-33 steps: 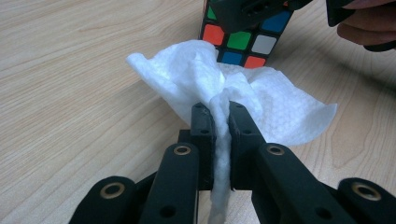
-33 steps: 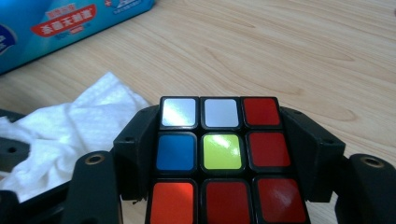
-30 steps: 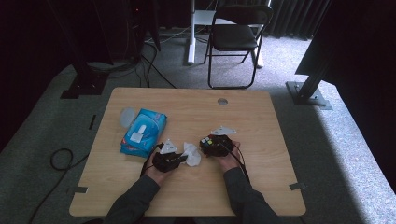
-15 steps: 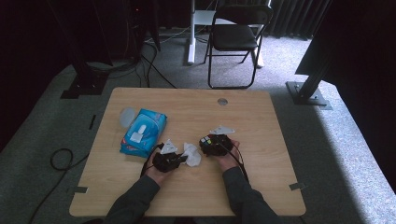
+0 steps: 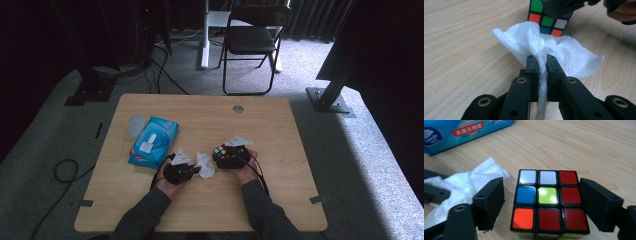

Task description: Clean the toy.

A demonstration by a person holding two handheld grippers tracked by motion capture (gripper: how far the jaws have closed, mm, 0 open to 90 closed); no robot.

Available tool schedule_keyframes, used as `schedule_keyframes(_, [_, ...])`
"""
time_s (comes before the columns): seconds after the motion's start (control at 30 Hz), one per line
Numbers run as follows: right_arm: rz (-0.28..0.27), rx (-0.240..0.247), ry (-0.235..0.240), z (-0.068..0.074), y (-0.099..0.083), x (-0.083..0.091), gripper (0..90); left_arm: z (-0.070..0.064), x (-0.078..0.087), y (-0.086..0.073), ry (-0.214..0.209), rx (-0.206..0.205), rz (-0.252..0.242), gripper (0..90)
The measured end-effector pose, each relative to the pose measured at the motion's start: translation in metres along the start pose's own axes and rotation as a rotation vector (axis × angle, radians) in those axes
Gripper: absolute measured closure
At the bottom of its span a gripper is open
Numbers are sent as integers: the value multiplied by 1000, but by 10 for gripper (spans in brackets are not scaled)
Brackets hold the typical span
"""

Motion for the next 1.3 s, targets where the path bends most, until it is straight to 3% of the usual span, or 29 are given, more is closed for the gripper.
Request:
schedule_keyframes(0.37, [-29, 33, 82, -10, -10, 17, 224, 0, -1, 0, -2, -1, 1, 829])
schedule_keyframes(0.6, [-23, 37, 98, -14, -13, 21, 225, -1, -1, 0, -2, -2, 1, 828])
schedule_keyframes(0.8, [-10, 23, 84, -13, -17, 14, 226, -1, -1, 0, 0, -3, 0, 828])
schedule_keyframes(0.93, [-5, 5, 64, -13, -19, 9, 275, 0, 0, 0, 0, -2, -1, 828])
schedule_keyframes(1.0, [-17, 3, 60, -13, -19, 9, 317, 0, 0, 0, 1, -2, -1, 828])
schedule_keyframes(1.3, [-41, 8, 28, -12, -20, 11, 339, -1, -1, 0, 0, -2, 0, 829])
Point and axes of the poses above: each handheld gripper's, and its own axes: x roughly backward along the jaws, y roughly out of its top, z roughly to its left, the point moved 6 cm from there along -x, roughly forward along the jaws, and after that the axes turned 13 degrees about -x, right-handed, at the moved point
